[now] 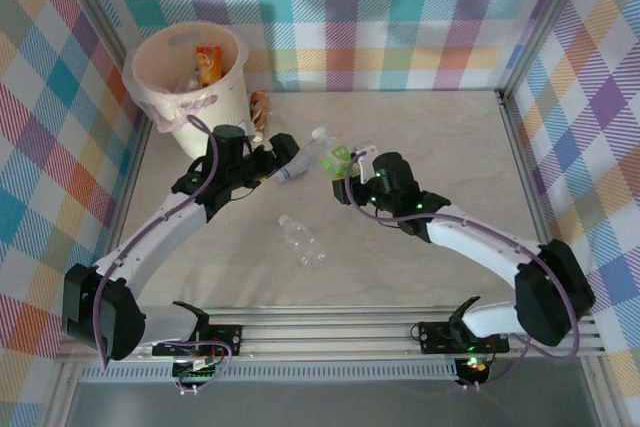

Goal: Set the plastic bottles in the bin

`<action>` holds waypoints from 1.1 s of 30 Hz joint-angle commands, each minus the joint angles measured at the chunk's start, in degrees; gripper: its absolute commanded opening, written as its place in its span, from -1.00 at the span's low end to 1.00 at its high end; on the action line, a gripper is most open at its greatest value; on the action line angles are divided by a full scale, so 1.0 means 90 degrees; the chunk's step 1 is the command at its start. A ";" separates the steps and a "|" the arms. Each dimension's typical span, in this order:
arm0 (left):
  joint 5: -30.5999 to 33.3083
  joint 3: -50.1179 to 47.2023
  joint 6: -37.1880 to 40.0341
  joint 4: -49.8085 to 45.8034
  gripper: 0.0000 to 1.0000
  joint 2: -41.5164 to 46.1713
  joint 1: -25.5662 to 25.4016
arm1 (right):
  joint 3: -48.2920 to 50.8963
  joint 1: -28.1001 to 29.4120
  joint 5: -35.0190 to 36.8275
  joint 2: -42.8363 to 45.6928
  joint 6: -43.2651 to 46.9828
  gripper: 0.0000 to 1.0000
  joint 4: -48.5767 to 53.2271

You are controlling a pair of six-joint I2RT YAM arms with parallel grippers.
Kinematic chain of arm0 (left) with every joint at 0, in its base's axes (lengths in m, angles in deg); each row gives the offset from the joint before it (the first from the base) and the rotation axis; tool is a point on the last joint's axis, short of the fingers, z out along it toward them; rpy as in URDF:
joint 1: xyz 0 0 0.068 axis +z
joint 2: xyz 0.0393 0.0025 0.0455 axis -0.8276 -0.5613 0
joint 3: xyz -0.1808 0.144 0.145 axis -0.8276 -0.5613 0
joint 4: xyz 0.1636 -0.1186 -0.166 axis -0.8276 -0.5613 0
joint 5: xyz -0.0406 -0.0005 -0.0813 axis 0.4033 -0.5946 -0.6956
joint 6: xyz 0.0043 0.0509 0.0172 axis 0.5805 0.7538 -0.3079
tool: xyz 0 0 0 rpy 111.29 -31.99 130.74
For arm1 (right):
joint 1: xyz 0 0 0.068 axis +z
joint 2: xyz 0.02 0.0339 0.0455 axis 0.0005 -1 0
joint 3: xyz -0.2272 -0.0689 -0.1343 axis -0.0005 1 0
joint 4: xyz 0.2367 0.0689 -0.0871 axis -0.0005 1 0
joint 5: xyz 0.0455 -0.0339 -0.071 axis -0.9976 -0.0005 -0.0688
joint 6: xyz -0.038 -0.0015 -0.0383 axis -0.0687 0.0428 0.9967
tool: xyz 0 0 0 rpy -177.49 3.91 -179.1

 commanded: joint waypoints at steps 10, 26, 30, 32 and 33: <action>-0.0912 0.0553 0.0071 0.1493 1.00 -0.0519 -0.0802 | -0.0030 0.0087 -0.1271 0.0881 -0.0232 -0.25 -0.0221; -0.1207 -0.0211 -0.0128 0.3448 1.00 -0.0063 -0.0916 | -0.0376 0.0173 -0.0769 0.0698 -0.1009 -0.22 0.0038; -0.0834 0.0110 -0.0043 0.2439 1.00 -0.0313 -0.0926 | -0.0419 0.0176 -0.1243 0.0696 -0.0721 -0.21 -0.0100; -0.0704 0.0307 0.0049 0.1926 1.00 -0.0482 -0.0932 | -0.0417 0.0173 -0.1546 0.0669 -0.0557 -0.21 -0.0241; -0.0702 0.0336 0.0011 0.1891 1.00 -0.0543 -0.0936 | -0.0427 0.0184 -0.1562 0.0643 -0.0504 -0.20 -0.0265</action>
